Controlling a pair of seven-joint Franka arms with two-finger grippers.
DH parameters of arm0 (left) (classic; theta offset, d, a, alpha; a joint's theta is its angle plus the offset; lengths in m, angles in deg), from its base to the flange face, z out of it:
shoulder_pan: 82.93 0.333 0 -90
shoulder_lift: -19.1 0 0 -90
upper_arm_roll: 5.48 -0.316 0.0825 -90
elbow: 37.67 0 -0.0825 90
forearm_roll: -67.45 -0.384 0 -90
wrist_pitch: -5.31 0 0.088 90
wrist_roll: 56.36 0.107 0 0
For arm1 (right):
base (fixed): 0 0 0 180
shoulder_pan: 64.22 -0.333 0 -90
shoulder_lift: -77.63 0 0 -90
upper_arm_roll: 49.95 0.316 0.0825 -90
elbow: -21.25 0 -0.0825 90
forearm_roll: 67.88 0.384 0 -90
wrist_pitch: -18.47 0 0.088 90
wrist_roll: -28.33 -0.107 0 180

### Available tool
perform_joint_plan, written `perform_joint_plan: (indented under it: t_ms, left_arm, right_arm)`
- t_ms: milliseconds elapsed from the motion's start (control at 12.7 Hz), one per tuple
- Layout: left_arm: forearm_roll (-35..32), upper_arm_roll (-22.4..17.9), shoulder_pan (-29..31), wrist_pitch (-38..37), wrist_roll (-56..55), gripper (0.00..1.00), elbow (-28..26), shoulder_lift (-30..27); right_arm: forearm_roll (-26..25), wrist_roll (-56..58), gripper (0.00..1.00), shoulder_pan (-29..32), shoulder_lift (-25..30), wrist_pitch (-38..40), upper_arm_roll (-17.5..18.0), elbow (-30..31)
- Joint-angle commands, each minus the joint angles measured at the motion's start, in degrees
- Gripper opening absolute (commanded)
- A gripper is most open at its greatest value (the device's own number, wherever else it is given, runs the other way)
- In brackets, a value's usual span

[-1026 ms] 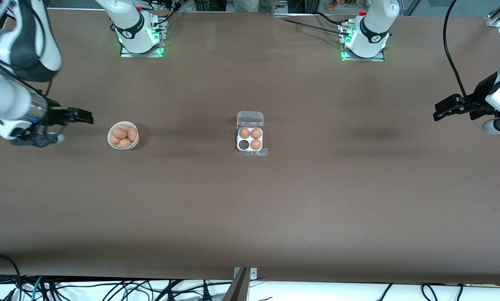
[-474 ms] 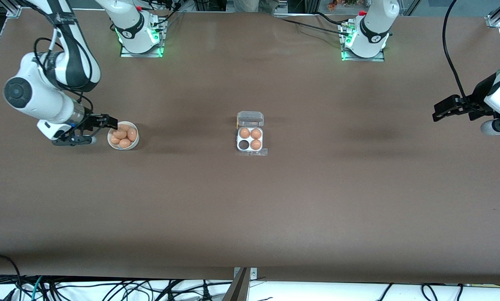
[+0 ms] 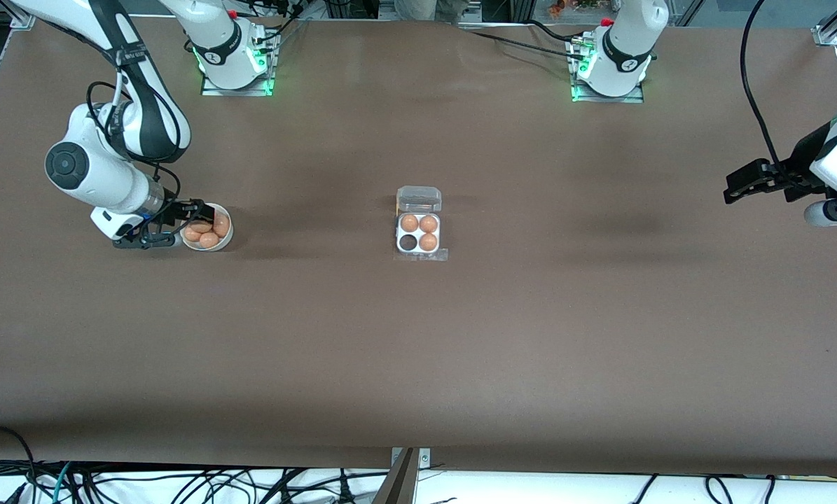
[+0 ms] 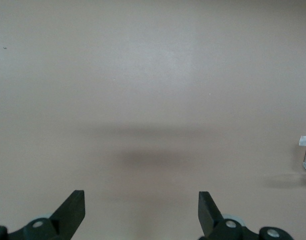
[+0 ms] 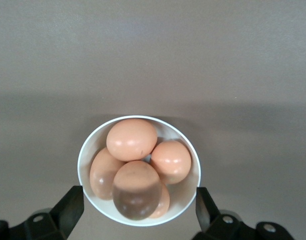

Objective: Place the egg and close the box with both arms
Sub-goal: 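Lower the right gripper and grasp one brown egg in the bowl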

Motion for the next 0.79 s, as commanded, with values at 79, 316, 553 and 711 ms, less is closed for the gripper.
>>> perform_joint_plan:
  t_ms: [79,316,553,711]
  left_arm:
    - [-0.19,0.01,0.05,0.07,1.42,1.0,0.98,0.54]
    - [-0.19,0.01,0.13,0.07,1.42,1.0,0.98,0.54]
    - [-0.19,0.1,-0.39,0.07,1.42,1.0,0.98,0.54]
    - [-0.19,0.1,-0.22,0.07,1.42,1.0,0.98,0.54]
  right_arm:
    - [0.81,-1.23,0.99,-0.02,-0.74,-1.93,0.24,0.74]
    - [0.81,-1.33,0.91,-0.19,-1.0,-3.07,0.33,1.61]
    - [0.81,-3.33,0.48,-0.46,-1.0,-3.07,0.33,1.61]
    - [0.81,-3.7,0.16,-0.98,-0.92,-3.07,0.33,1.61]
